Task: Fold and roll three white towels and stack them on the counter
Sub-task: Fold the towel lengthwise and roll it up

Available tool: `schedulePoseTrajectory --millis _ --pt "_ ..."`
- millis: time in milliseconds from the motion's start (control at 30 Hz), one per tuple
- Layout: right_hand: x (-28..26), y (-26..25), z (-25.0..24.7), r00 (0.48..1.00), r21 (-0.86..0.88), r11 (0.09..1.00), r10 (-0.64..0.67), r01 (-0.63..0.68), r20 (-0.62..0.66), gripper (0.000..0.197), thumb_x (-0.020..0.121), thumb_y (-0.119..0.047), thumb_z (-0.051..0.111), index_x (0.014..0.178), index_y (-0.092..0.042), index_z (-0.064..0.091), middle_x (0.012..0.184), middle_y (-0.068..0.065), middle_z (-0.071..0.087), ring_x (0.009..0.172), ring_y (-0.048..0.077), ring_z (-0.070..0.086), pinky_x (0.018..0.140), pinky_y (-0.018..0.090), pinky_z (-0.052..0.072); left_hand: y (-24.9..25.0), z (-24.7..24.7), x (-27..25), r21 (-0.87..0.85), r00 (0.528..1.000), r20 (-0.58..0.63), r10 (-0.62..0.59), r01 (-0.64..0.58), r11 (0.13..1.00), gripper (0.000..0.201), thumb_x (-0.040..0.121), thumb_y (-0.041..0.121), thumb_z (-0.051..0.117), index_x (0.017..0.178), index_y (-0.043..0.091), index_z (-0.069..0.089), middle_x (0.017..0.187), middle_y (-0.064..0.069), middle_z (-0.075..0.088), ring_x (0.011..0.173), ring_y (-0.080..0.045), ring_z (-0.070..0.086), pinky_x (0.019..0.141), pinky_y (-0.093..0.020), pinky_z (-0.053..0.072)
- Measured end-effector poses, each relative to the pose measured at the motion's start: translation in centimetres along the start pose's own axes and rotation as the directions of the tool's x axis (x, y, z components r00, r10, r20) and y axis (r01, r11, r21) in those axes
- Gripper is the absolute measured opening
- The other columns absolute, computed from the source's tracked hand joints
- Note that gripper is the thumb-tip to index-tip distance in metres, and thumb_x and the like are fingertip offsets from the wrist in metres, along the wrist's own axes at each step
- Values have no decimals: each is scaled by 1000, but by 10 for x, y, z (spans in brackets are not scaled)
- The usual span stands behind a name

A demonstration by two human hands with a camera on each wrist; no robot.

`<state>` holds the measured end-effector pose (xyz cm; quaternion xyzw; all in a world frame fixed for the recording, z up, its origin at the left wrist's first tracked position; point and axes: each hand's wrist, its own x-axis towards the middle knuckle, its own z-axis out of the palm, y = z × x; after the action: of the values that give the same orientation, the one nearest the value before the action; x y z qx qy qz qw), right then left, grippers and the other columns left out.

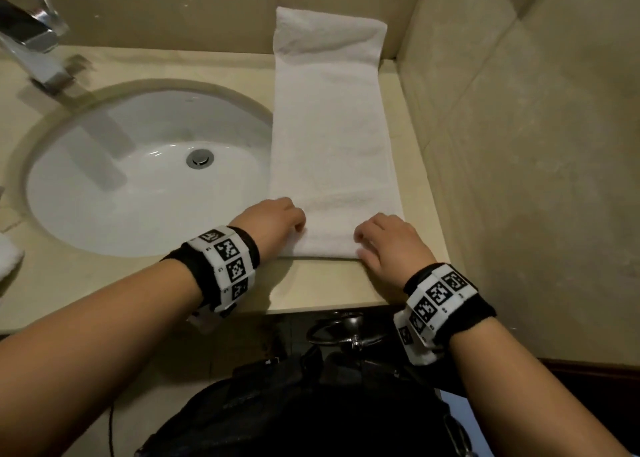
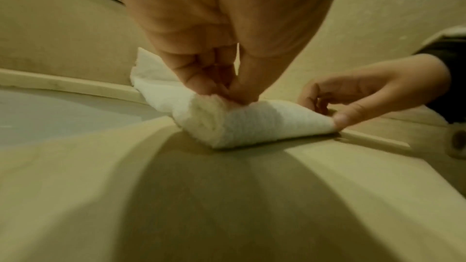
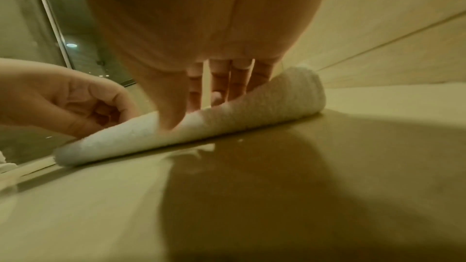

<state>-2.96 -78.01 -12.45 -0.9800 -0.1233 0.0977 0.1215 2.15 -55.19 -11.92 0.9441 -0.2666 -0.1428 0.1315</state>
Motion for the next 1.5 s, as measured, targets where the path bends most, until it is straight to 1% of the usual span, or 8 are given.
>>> schedulePoseTrajectory --millis 233,433,600,833,1000,1167,1367,1500 --pt "7 3 -10 1000 -52 998 20 -18 22 28 85 -16 51 112 -18 55 110 3 58 102 25 52 86 32 35 -8 0 -4 278 974 104 201 -223 934 36 85 28 50 120 17 50 124 -3 49 108 -24 47 92 -31 39" --pt "35 10 -24 958 101 960 247 -263 148 24 92 -24 43 114 -18 50 107 10 63 95 30 57 80 35 45 -18 -24 17 -49 981 162 -105 114 992 32 90 26 47 119 15 54 120 -8 59 108 -26 54 89 -31 40" --pt "50 3 -17 960 -140 951 265 -276 -92 39 72 -3 59 106 -19 47 103 5 51 93 25 47 72 29 30 -28 -27 41 -131 949 156 -273 294 947 25 91 34 47 105 15 53 105 -8 64 93 -25 57 78 -31 43" --pt "45 -1 -18 996 -78 997 -17 24 89 37 80 -30 62 113 -17 50 111 1 53 101 22 46 85 30 36 -25 -24 53 94 996 47 -75 70 993 24 95 32 36 98 14 52 103 -8 55 79 -22 47 71 -31 38" --pt "64 -2 -32 990 -39 996 90 -86 113 22 89 -18 46 109 -15 56 107 7 62 96 26 55 81 34 44 -15 -22 42 249 985 65 160 -172 953 41 82 47 54 111 19 51 106 -1 56 93 -24 52 74 -32 37" --pt "86 6 -50 924 74 976 166 -204 346 23 89 -23 48 111 -17 54 109 5 61 98 22 56 75 26 37 -22 -35 51 51 987 157 33 -41 998 34 89 28 46 122 21 52 120 -4 59 108 -25 54 90 -34 42" --pt "73 4 -45 998 -100 995 -10 16 64 29 83 -37 58 106 -19 55 102 2 59 92 23 54 79 33 41 -30 -46 78 -74 952 291 -99 125 989 35 94 25 42 127 17 48 131 -6 55 119 -24 50 94 -29 37" --pt "81 2 -33 988 47 987 149 -151 31 20 89 -25 50 104 -14 54 97 9 64 88 27 56 72 31 39 -32 -47 81 -95 982 153 -111 126 987 30 90 33 48 117 20 50 121 -4 59 107 -24 55 87 -31 41"
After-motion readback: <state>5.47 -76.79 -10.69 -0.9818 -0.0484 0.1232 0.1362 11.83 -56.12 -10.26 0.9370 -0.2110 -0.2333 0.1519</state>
